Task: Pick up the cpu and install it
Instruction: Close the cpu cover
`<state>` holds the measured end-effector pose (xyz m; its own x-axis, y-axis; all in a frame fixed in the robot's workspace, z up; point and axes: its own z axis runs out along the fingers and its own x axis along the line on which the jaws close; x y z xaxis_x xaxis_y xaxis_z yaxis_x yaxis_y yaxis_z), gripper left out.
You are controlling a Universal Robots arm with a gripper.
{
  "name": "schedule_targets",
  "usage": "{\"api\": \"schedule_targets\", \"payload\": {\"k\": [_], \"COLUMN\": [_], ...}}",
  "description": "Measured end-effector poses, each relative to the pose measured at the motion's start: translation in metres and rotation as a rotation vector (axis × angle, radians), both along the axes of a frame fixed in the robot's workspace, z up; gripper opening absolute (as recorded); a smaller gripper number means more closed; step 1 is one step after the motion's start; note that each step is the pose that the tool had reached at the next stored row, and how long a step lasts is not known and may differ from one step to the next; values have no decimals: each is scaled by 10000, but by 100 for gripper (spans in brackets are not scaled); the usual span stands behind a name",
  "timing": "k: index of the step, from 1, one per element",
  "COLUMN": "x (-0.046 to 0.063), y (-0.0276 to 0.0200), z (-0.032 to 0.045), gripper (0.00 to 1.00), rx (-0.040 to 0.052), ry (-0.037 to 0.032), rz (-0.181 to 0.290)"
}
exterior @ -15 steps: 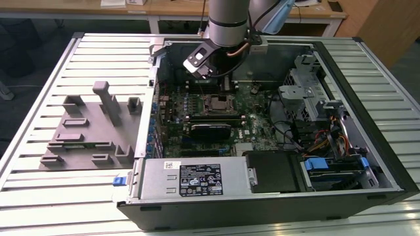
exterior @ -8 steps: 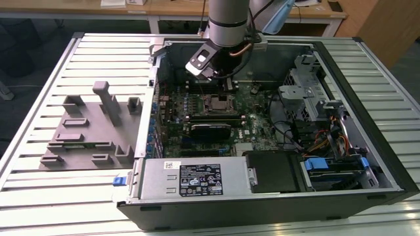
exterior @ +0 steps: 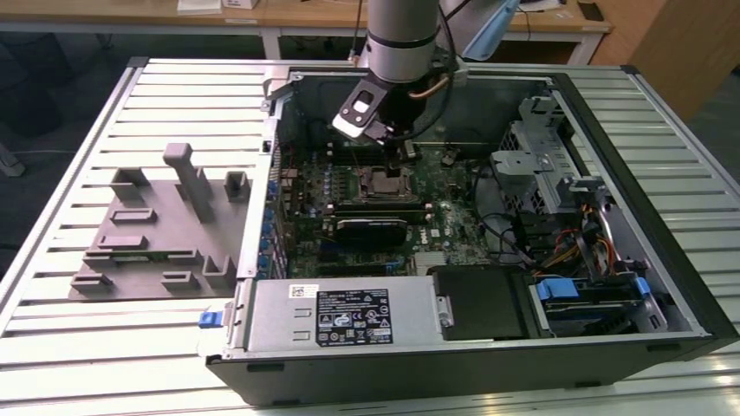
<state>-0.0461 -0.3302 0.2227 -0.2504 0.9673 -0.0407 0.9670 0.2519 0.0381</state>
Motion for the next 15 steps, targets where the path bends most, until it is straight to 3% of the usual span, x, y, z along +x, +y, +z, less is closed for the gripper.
{"api": "schedule_targets", "payload": {"k": [15], "x": [0], "y": [0], "z": [0], "gripper": [11], "rx": [-5], "ry": [0], "rz": [2592]}}
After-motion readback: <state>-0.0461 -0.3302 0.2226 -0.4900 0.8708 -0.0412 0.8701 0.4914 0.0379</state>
